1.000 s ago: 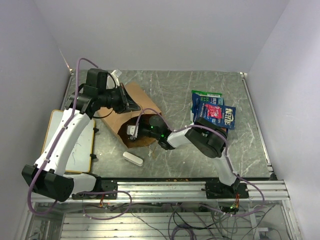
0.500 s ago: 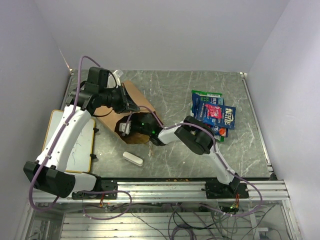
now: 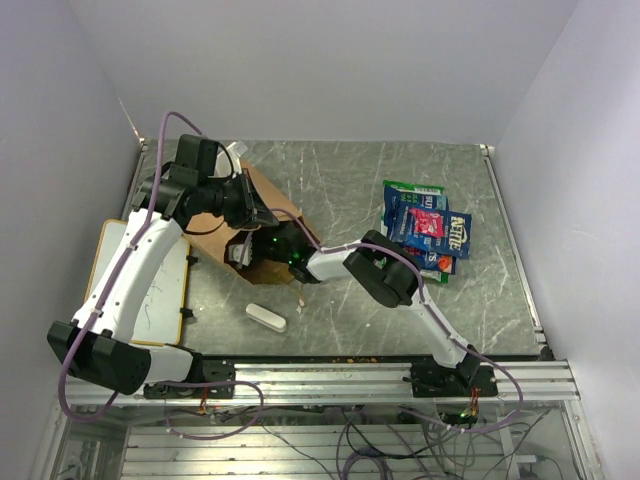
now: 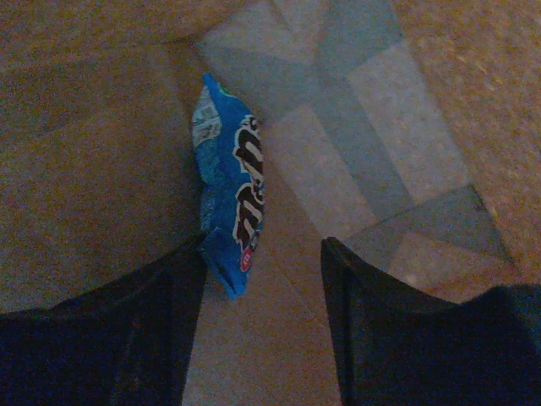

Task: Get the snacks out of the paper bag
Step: Take out the snack from the paper bag.

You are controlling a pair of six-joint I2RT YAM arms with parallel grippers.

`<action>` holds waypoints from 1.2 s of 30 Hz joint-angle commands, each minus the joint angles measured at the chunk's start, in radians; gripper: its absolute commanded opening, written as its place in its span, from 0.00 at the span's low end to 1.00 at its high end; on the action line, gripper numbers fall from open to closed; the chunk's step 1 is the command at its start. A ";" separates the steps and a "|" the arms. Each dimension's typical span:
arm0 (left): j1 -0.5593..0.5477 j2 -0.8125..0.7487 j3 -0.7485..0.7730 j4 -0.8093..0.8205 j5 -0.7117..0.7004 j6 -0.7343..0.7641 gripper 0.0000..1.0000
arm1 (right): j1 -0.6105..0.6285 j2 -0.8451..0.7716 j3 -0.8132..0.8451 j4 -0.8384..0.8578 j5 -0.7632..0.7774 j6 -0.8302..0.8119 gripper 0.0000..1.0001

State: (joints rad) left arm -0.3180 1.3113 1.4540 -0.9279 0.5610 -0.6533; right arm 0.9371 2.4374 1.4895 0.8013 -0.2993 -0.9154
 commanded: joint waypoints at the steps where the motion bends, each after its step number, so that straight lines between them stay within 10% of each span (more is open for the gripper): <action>1: -0.001 0.010 0.036 -0.013 0.019 0.015 0.07 | 0.007 0.053 0.073 -0.094 -0.052 -0.078 0.60; 17: 0.002 0.019 0.081 -0.052 -0.023 0.038 0.07 | -0.060 0.054 0.158 -0.041 0.088 0.089 0.01; 36: 0.003 -0.038 -0.067 0.224 0.005 -0.123 0.07 | -0.086 -0.539 -0.571 0.010 0.133 0.195 0.00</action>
State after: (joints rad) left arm -0.3161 1.2881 1.3926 -0.8066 0.5316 -0.7395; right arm 0.8459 2.0075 1.0134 0.7788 -0.1638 -0.7979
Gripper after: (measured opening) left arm 0.072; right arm 0.010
